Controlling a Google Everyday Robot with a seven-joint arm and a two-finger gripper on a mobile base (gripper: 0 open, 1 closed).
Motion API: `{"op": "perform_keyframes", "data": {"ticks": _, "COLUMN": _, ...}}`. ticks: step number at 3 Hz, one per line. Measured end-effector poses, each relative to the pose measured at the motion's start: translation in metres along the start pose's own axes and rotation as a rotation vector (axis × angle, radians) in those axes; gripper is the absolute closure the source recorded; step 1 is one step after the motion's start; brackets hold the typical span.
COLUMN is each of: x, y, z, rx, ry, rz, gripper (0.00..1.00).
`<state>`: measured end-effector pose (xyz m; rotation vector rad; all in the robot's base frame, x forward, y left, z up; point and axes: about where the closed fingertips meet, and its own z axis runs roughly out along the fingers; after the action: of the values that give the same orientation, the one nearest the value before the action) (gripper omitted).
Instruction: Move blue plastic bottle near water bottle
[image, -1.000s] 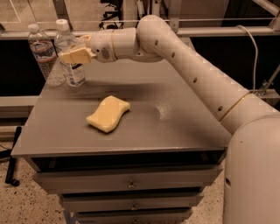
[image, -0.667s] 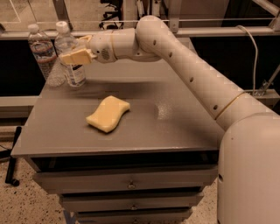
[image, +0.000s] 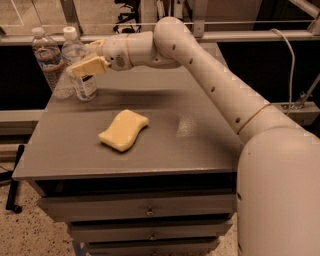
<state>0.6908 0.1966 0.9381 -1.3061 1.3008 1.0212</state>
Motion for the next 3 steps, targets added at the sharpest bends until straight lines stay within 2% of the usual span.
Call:
{"op": "perform_keyframes", "data": {"ticks": 1, "x": 0.003, "y": 0.001, "z": 0.002, "rx": -0.007, "ry": 0.001, "rz": 0.006, "gripper": 0.00}}
{"op": "perform_keyframes", "data": {"ticks": 2, "x": 0.003, "y": 0.001, "z": 0.002, "rx": -0.007, "ry": 0.000, "rz": 0.006, "gripper": 0.00}}
{"op": "perform_keyframes", "data": {"ticks": 3, "x": 0.002, "y": -0.009, "z": -0.013, "rx": 0.019, "ry": -0.001, "rz": -0.006, "gripper": 0.00}}
